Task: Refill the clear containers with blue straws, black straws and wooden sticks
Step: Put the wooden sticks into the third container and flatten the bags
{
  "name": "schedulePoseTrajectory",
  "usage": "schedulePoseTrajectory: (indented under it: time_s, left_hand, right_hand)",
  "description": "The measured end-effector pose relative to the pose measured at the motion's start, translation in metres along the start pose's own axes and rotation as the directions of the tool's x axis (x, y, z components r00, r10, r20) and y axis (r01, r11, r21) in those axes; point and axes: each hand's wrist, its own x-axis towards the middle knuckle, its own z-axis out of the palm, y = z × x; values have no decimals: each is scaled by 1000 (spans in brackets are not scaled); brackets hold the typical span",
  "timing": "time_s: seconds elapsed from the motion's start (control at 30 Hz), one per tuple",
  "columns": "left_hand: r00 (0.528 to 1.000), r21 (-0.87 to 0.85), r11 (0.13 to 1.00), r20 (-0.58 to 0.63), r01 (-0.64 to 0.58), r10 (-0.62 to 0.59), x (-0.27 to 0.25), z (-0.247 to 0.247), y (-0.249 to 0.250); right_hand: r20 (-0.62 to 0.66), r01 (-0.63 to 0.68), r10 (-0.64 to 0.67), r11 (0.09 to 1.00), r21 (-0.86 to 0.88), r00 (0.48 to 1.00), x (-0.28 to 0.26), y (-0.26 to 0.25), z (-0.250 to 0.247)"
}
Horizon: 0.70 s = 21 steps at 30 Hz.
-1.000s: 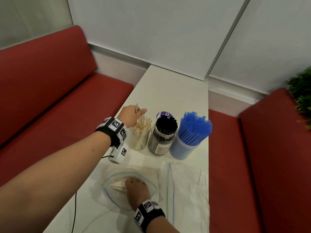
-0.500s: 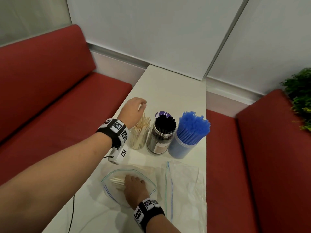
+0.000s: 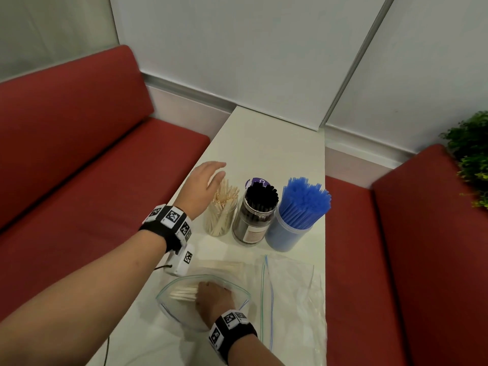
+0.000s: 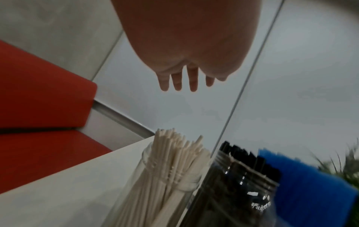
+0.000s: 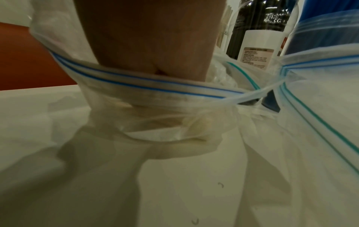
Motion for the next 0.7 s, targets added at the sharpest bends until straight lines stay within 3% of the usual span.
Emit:
schedulePoseTrajectory:
  time_s: [0.03,0.1,0.17,0.2,0.23,0.27,0.33,0.37,0.4,0.43,0.47,0.57,0.6,0.67,0.7]
  left_hand:
    - [999,-28,1000,-42,8,-9,-4,-4,4]
    - [991,-134,982,33,130,-127,-12,-13,15]
    - [946,-284,917,249,279,-210,-18,-21,22]
    - [899,-324,880,381,348,-215,-21,-24,25]
    - [823,-330,842,527,426,-211,-26,-27,27]
    - [710,-296,810,676,506,-197,-31,-28,28]
    - [401,-110,795,899,597,-176,-45,-27,29]
    - [252,11,811,948,584,-194,-52,-26,27]
    - [141,124,830,962,543,-236,-58,-24,24]
    - [84,212,842,953,496,-290,-63,-21,21]
    - [86,266,844,936,465,-342,-67,-19,19]
    - [244,293,846,869,446,-430,-72,-18,12]
    - [281,306,853,851,423,-444,-72,-19,11]
    - [305,375,865,826,332,-475,-73,-23,8]
    - [307,418,866,815,275,-491,-73,-24,8]
  right_hand:
    - [8,-5,5,1000,7,1000,0,-1,-2]
    - [19,-3,3,1000,0,1000,-1,-3,-5]
    - [5,19,-19,1000,8,1000,-1,-2,-7]
    - [-11,36,-36,999,28,999,-3,-3,-8]
    - [-30,50,-48,997,53,998,-4,-1,-8]
    - [-64,56,-49,992,115,997,-6,0,-7]
    - [-120,62,-33,968,242,992,-9,2,-8]
    - [-120,49,-14,957,287,993,-11,2,-10]
    - [-116,39,2,937,347,993,-13,1,-12]
    - [-118,72,-27,916,394,993,-17,0,-14]
    - [-161,98,-17,854,511,987,-21,0,-15]
    - [-274,136,55,764,631,960,-27,4,-11]
    - [-254,123,84,706,697,964,-29,2,-14]
    - [-270,173,62,626,760,961,-33,-3,-19]
    - [-321,205,65,648,734,945,-35,-2,-21]
